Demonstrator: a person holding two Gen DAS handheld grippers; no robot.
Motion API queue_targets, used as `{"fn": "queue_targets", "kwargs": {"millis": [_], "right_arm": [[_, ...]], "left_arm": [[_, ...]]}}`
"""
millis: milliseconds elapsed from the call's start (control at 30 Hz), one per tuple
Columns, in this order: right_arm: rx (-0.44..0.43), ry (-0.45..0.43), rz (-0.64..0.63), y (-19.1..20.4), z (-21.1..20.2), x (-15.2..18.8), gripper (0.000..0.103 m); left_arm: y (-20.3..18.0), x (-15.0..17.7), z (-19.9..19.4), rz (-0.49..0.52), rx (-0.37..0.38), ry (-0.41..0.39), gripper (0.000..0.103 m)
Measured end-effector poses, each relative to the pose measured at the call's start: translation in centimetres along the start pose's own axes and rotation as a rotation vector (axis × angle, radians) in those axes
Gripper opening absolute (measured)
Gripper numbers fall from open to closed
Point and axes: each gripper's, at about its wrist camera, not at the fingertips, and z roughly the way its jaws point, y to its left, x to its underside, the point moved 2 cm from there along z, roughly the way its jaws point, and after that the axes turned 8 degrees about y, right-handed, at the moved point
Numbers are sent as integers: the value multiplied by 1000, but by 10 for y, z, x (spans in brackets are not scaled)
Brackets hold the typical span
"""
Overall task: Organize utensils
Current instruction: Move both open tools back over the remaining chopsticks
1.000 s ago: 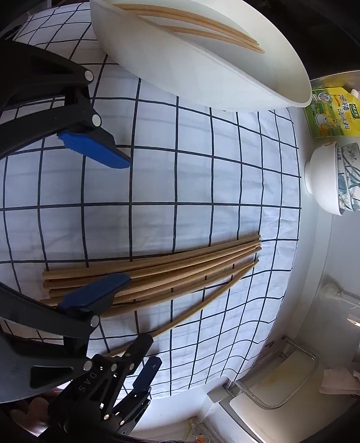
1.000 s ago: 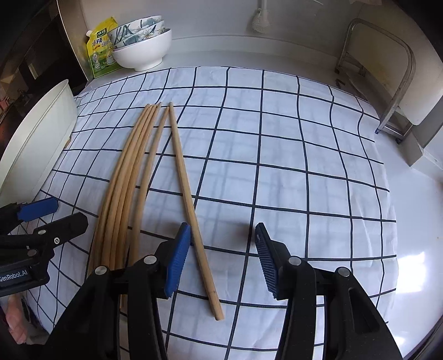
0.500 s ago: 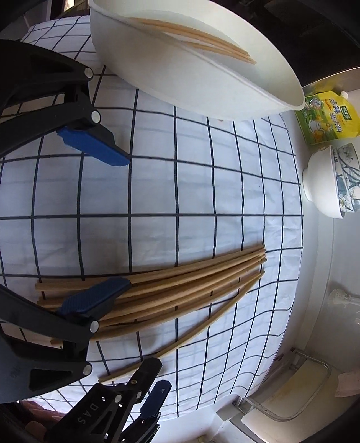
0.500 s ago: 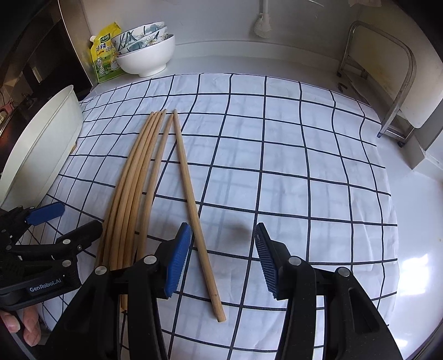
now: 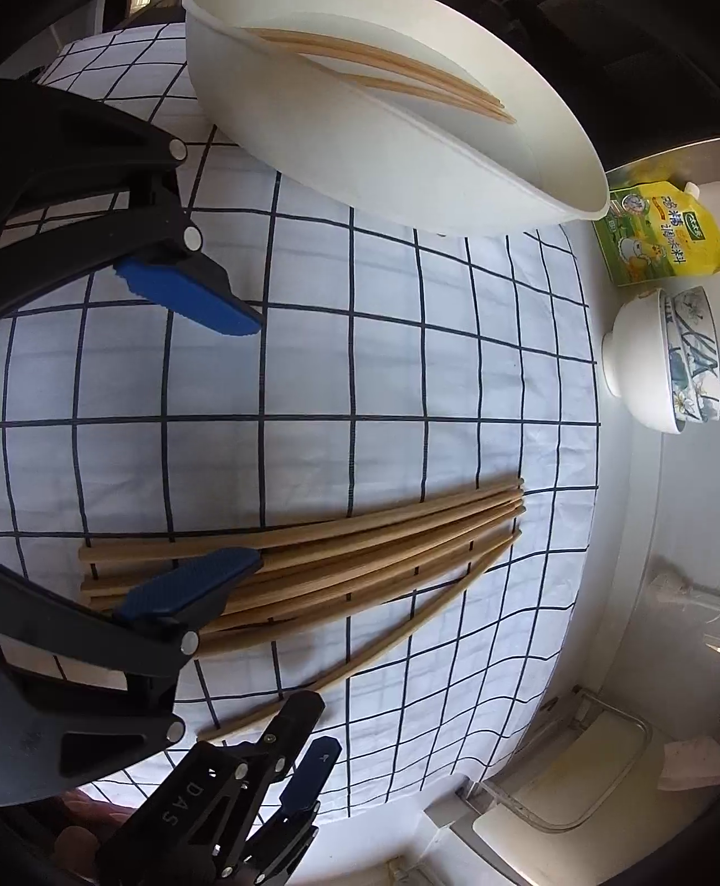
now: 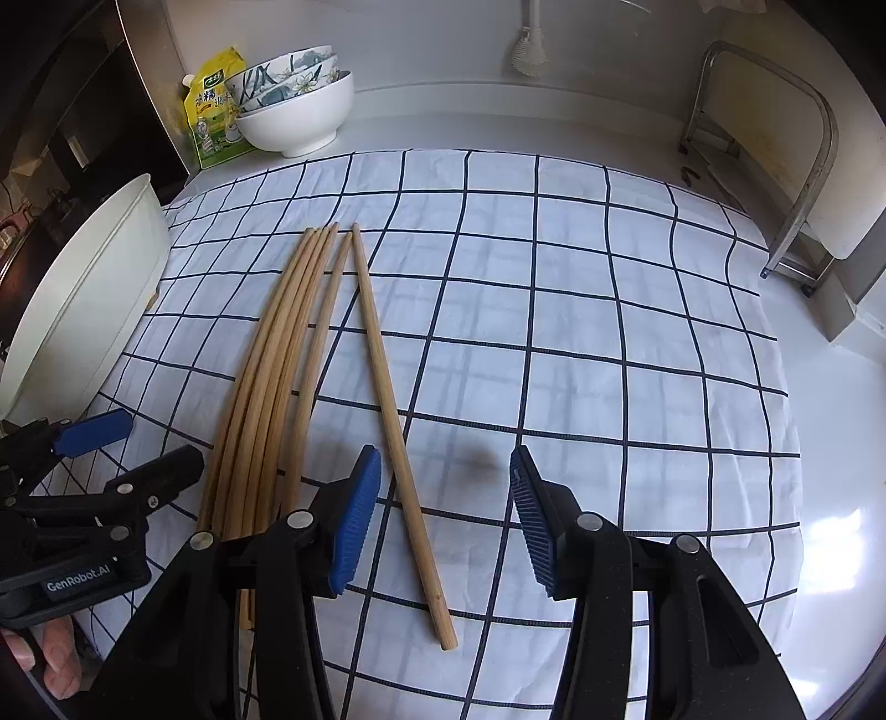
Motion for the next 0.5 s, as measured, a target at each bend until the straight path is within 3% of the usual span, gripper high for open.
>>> {"fn": "queue_targets", "kwargs": {"millis": [300,500], "right_arm": [[6,-1,-3,-2,1,-1,47],[9,3,-18,-1,1,-1,47]], "left_arm": [[-11,-2,15,16,-64,33,80],[4,-1,16,-17,-77,31,80]]}}
